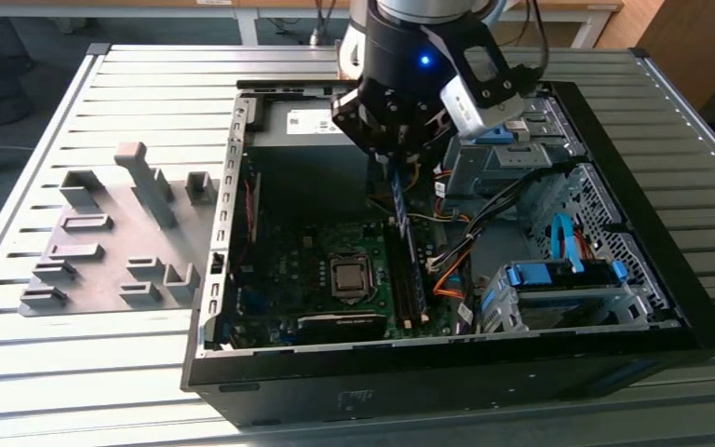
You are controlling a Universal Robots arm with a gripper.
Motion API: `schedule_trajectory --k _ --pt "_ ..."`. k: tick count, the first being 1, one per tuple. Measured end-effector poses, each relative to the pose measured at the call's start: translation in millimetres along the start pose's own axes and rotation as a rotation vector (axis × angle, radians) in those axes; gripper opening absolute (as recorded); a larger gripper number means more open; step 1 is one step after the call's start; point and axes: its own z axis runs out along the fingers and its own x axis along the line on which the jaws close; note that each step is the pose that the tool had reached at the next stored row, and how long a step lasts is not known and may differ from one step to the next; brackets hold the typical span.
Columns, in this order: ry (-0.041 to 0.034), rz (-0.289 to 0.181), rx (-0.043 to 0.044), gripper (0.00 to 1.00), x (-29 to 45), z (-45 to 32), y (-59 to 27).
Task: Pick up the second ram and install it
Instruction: 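Insert the second ram into the second slot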
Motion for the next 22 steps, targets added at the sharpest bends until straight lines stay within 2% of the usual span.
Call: schedule_trajectory --k 6,14,18,20,22 --pt "-0.0050 0.000 0.0000 0.14 -0.1 8.7 0.0" --pt "-0.0059 0.000 -0.0002 0.14 0.0 21.4 -0.3" --pt "-0.0059 0.000 0.0016 0.14 -0.1 21.6 -0.4" --pt "-0.0059 0.000 0.0087 0.14 0.0 21.6 -0.3" --pt "-0.0059 0.000 0.0094 0.14 0.0 21.6 -0.3"
